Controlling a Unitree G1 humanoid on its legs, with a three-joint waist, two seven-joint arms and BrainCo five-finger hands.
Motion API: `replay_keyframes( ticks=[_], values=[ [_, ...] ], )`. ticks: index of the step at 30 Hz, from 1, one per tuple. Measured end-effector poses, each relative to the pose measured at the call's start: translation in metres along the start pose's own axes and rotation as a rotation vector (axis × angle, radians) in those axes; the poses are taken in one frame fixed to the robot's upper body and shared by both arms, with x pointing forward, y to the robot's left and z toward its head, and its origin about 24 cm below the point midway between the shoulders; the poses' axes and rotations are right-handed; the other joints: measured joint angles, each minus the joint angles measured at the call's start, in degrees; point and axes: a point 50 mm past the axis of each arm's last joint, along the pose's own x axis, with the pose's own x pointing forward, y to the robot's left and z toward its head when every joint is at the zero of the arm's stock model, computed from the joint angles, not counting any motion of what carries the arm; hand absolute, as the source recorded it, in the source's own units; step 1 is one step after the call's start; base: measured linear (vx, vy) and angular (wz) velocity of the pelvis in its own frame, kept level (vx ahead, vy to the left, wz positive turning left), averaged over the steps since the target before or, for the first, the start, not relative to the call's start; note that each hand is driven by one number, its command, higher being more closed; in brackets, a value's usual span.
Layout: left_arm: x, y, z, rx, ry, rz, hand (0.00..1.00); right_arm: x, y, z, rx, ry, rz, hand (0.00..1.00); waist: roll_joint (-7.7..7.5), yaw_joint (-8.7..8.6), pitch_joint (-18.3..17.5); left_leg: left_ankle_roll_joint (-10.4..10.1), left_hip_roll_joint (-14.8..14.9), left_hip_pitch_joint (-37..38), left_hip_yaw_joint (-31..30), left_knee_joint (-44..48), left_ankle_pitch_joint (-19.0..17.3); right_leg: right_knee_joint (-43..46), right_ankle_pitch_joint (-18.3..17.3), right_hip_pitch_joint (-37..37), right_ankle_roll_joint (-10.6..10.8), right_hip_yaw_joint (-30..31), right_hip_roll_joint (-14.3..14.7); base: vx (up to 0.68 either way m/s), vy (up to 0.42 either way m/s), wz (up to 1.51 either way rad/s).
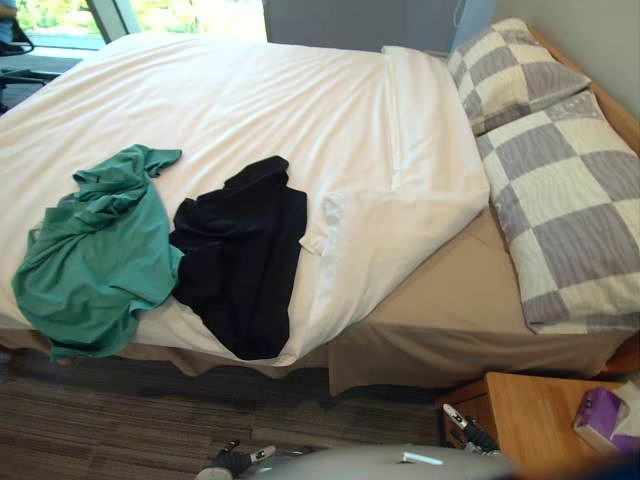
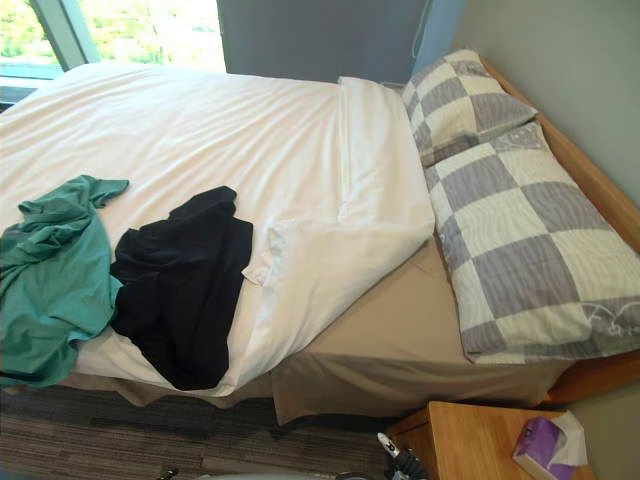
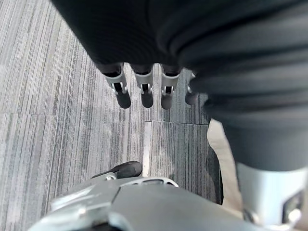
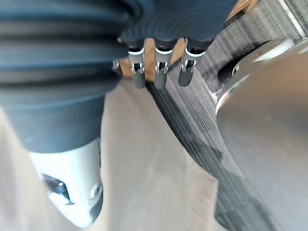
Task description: Tidy the bed and pick cloth on bed and put in laundry
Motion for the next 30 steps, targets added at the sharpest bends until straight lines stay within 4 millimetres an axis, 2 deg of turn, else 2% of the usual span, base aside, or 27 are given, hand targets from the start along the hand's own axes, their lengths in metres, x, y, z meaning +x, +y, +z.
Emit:
replay_keyframes(
  ticks=[6, 9, 12, 13, 15, 17, 18, 19, 20, 21, 23, 24, 27, 29, 30],
  values=[
    [0.000, -0.008, -0.001, -0.049, 0.022, -0.016, 0.00, -0.003, -0.013, 0.018, 0.058, -0.169, -0.169, 0.00, 1.46, -0.80, 0.5, -0.8, 1.5, -0.2, 2.2, -0.4, 0.5, -1.8, -0.2, -0.2, 0.5, 2.4, 1.5, -0.13, -0.130, -0.28],
    [0.001, -0.009, -0.001, -0.062, 0.059, -0.026, 0.00, -0.009, -0.019, 0.036, 0.003, -0.311, -0.275, 0.00, 1.85, -1.14, 0.2, -1.4, 2.2, -1.6, 2.7, -0.4, 1.2, -2.1, -1.5, -2.0, 0.8, 2.6, 2.0, -0.17, -0.109, -0.05],
    [0.001, -0.013, -0.003, -0.077, 0.090, -0.039, 0.00, -0.018, -0.022, 0.067, -0.049, -0.473, -0.327, 0.00, 2.70, -1.49, -0.2, -1.8, 3.0, -2.0, 2.8, -0.4, 1.6, -2.1, -1.9, -2.3, 0.9, 2.4, 2.7, -0.11, -0.077, 0.01],
    [0.001, -0.013, -0.002, -0.070, 0.097, -0.040, 0.00, -0.025, -0.015, 0.097, -0.096, -0.591, -0.314, 0.00, 2.71, -1.49, -0.2, -1.7, 3.1, -2.2, 2.7, -0.4, 1.5, -2.1, -2.1, -2.5, 0.7, 2.4, 3.0, -0.07, -0.046, 0.00],
    [0.001, -0.012, -0.002, -0.066, 0.096, -0.039, 0.00, -0.036, -0.007, 0.130, -0.145, -0.718, -0.283, 0.00, 2.48, -1.44, -0.5, -1.7, 3.3, -3.1, 2.7, -0.4, 1.5, -2.3, -2.1, -3.2, 0.7, 2.5, 3.4, -0.03, -0.042, 0.08],
    [0.000, -0.009, -0.002, -0.063, 0.083, -0.034, 0.00, -0.055, 0.008, 0.177, -0.243, -0.879, -0.239, 0.00, 1.66, -1.28, -1.0, -1.6, 3.3, -4.7, 2.7, -0.4, 1.5, -2.7, -2.0, -4.1, 0.8, 2.5, 3.4, 0.04, -0.032, 0.12],
    [0.000, -0.008, -0.002, -0.065, 0.084, -0.030, 0.00, -0.059, 0.011, 0.186, -0.272, -0.906, -0.231, 0.00, 1.48, -1.28, -1.2, -1.7, 3.3, -4.9, 2.6, -0.4, 1.7, -2.8, -1.6, -4.1, 1.2, 2.5, 3.4, 0.14, -0.015, 0.09],
    [-0.001, -0.005, -0.004, -0.071, 0.087, -0.017, 0.00, -0.065, 0.021, 0.199, -0.317, -0.947, -0.206, 0.00, 1.21, -1.24, -1.6, -1.4, 3.1, -4.9, 2.5, -0.3, 2.1, -2.7, -1.1, -4.0, 0.6, 2.4, 3.2, 0.16, -0.010, 0.06],
    [-0.001, -0.004, -0.005, -0.071, 0.089, -0.010, 0.00, -0.068, 0.027, 0.205, -0.343, -0.963, -0.188, 0.00, 0.90, -1.21, -1.7, -1.3, 2.9, -4.9, 2.4, -0.3, 2.2, -2.7, -1.1, -3.9, 0.6, 2.4, 3.2, 0.19, -0.010, 0.05],
    [-0.002, 0.000, -0.008, -0.064, 0.093, 0.005, 0.00, -0.074, 0.047, 0.216, -0.393, -0.998, -0.133, 0.00, 0.26, -1.20, -2.0, -1.3, 2.7, -5.0, 2.3, -0.2, 2.2, -2.8, -1.0, -4.0, 0.5, 2.4, 3.1, 0.13, -0.005, 0.04],
    [-0.002, 0.002, -0.007, -0.046, 0.089, 0.018, 0.00, -0.078, 0.064, 0.224, -0.441, -1.013, -0.079, 0.00, -0.28, -1.18, -2.3, -1.3, 2.7, -5.0, 2.0, 0.0, 2.2, -2.8, -1.0, -4.0, 0.4, 2.4, 3.1, 0.17, -0.018, 0.15],
    [-0.002, 0.002, -0.006, -0.040, 0.082, 0.021, 0.00, -0.082, 0.078, 0.232, -0.511, -1.030, -0.039, 0.00, -0.33, -0.80, -2.3, -1.3, 2.7, -5.0, 1.4, 0.0, 2.2, -2.8, -0.8, -3.8, 0.2, 2.4, 3.2, 0.17, -0.027, 0.22],
    [-0.002, 0.000, -0.001, -0.034, 0.057, 0.016, 0.00, -0.091, 0.099, 0.245, -0.585, -1.066, 0.020, 0.00, -0.25, -0.25, -2.3, -1.3, 2.9, -5.1, 0.9, 0.0, 2.2, -2.8, -0.6, -3.5, -0.1, 2.4, 3.4, 0.09, -0.027, 0.18],
    [-0.002, -0.001, -0.001, -0.035, 0.053, 0.016, 0.00, -0.100, 0.126, 0.255, -0.669, -1.105, 0.081, 0.00, -0.11, 0.19, -2.2, -1.5, 3.1, -5.5, 0.4, 0.0, 2.3, -2.8, -0.5, -3.6, -0.2, 2.4, 3.7, 0.04, -0.040, 0.15],
    [-0.002, -0.001, -0.001, -0.035, 0.052, 0.016, 0.00, -0.102, 0.132, 0.257, -0.688, -1.112, 0.093, 0.00, -0.10, 0.19, -2.2, -1.6, 3.2, -5.7, 0.2, 0.0, 2.4, -2.8, -0.5, -3.6, -0.2, 2.4, 3.7, 0.01, -0.045, 0.21]
  ],
)
